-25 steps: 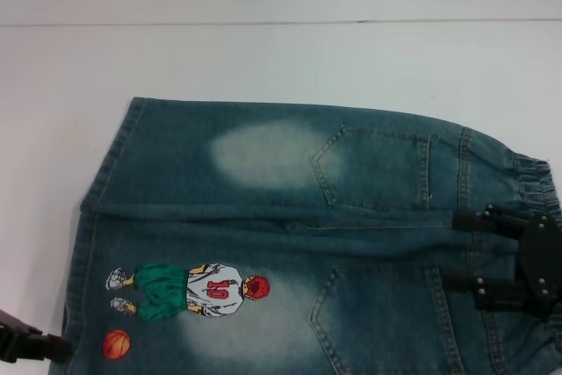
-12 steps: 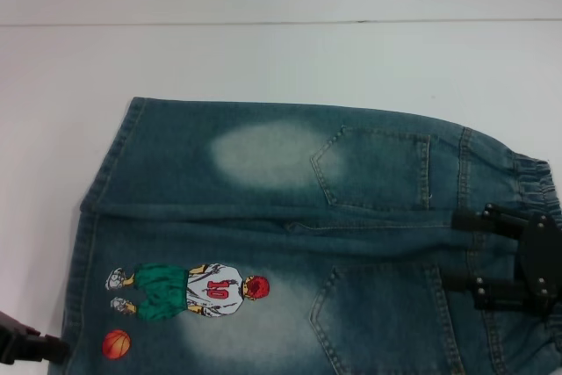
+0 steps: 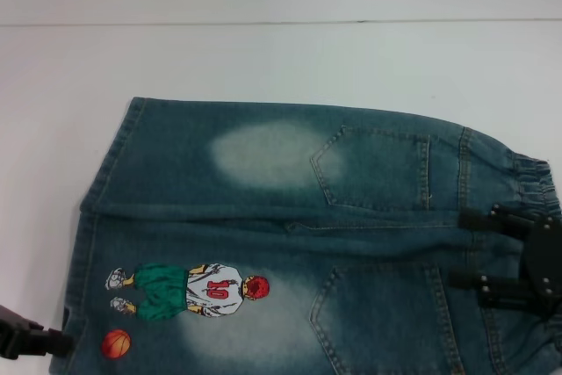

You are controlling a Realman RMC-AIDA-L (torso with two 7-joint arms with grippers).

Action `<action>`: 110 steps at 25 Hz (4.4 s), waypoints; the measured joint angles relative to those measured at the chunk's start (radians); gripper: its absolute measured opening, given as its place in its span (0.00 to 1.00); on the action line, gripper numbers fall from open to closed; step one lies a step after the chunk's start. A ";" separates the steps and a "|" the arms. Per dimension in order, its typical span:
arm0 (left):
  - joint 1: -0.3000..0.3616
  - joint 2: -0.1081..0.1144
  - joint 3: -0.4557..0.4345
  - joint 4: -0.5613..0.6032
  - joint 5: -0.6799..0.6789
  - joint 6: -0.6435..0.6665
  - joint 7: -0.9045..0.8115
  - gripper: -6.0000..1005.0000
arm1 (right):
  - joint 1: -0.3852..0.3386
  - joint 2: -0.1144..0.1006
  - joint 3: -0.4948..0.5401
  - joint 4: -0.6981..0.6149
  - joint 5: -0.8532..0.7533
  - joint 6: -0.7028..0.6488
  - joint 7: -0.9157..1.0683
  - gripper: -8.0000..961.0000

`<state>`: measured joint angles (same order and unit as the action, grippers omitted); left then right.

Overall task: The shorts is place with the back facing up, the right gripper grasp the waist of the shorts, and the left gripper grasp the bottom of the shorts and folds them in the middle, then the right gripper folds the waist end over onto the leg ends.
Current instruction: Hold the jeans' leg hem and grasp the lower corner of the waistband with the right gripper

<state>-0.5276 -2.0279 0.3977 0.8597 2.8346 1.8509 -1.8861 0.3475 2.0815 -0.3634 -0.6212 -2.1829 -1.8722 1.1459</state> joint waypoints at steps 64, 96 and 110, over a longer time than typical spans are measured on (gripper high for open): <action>-0.023 0.000 0.009 0.013 -0.003 0.025 -0.036 0.05 | -0.274 -0.074 0.201 0.022 -0.114 0.078 0.388 0.92; -0.031 0.003 0.006 0.013 -0.003 0.024 -0.033 0.05 | -0.189 -0.087 0.219 0.015 -0.183 0.061 0.417 0.92; -0.036 0.004 0.006 0.014 -0.003 0.026 -0.035 0.05 | -0.194 -0.088 0.212 0.016 -0.190 0.057 0.419 0.92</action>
<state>-0.5633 -2.0235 0.4035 0.8736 2.8317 1.8766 -1.9208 0.1537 1.9934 -0.1514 -0.6050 -2.3727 -1.8149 1.5651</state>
